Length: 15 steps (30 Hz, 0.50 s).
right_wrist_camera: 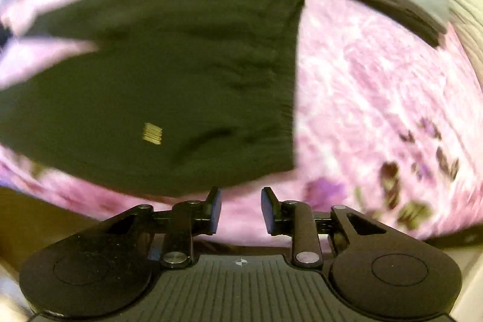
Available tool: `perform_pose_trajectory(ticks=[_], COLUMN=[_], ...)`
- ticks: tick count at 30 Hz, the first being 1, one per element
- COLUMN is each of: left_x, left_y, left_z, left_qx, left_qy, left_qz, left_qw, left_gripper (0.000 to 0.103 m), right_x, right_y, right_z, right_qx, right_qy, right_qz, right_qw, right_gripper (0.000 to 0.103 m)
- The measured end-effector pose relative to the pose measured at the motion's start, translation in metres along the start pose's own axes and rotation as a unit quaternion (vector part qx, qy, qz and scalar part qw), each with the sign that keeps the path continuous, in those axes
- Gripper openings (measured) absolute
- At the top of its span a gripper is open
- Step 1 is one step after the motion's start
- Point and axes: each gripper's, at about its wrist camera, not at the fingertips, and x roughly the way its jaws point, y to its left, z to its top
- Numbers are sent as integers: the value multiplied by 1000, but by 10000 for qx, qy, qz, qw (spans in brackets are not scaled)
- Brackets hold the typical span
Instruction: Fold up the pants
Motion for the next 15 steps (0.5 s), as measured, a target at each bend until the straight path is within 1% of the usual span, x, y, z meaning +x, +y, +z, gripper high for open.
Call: perform_pose_trajectory(ticks=[1,3,5,7,9,12,15], left_x=[-13,-40,-63,-84,-103,-126,-141], left_y=[4,13,20,26,32,35,37], left_z=[-4,-11,-17,-23,-29,-40,-51], left_qx=[109,304,419,485,532,576,514], left_qy=[-88,-259,-404,-511,-578,-709,-787], left_qz=[-30,-72,-98,-118,-113,-73,-88], left_qw=[9999,9992,9983,9974,9968,9958,9955], left_gripper=[43,45,50,53,54,60,62], right_x=[-16,-46,-72,-101,-125,-156,-171], right_y=[11,30,53,68,83,102,118], right_z=[-4,-9,-12,-16,-18,-22,-24], right_qx=[141,395,610,684,646,471,239], right_qy=[-185,-490,-699,-875,-1029,-1121,-1189], right_qz=[87,302,523,717,790,797,769], right_qw=[9997,9976,9943,9912,9894,9894,9896], right_gripper=[35,45,49,51,55,60,61])
